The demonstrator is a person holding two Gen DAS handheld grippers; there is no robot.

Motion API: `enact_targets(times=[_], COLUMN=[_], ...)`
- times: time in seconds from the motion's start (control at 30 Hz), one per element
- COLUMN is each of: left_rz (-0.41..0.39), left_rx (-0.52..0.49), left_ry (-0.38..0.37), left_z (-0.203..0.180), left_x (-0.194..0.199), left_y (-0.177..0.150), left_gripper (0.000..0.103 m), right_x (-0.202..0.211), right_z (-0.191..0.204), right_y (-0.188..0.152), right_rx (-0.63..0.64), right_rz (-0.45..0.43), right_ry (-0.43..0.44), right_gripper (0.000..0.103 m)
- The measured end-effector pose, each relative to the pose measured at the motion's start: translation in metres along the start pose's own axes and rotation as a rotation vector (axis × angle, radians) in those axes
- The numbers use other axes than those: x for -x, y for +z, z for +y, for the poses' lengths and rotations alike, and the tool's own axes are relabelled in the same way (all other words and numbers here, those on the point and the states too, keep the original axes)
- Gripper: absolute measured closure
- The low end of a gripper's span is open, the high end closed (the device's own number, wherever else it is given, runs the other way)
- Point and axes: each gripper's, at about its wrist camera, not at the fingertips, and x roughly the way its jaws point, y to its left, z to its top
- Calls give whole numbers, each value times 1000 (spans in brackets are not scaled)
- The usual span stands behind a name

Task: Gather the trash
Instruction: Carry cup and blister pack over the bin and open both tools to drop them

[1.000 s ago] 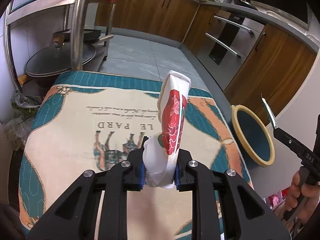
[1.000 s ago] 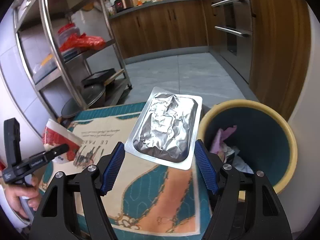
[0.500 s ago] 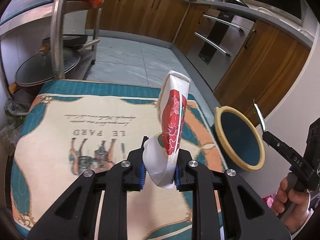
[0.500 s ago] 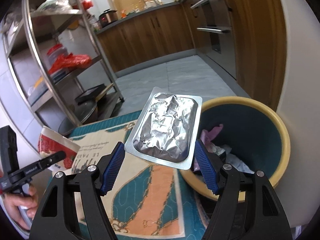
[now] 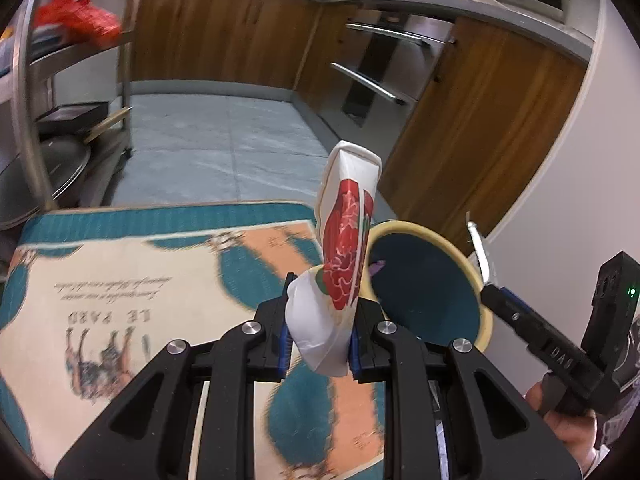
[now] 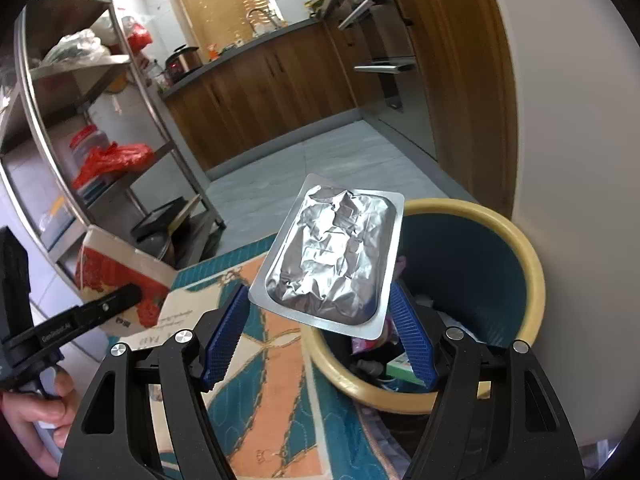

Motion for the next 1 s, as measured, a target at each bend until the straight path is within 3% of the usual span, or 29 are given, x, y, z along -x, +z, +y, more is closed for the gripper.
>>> enact_targets(times=[0.43,0.77,1.0], left_rz=[43,106,198], left_rx=[-74,-136,-159], left_ry=[-74,-78,-115], left_z=[-57,-77,-90], left_x=[-47,-87,-114], left_y=[15,27,17], left_gripper=[82,82,81], right_x=[-6,-18,-33], right_z=[-24,-40,-42], right_y=[3,9,4], right_rx=[-22,-38,-23], right_rz=[20,69,132], right_ry=[-82,-76,-150], right_gripper=[31,31,31])
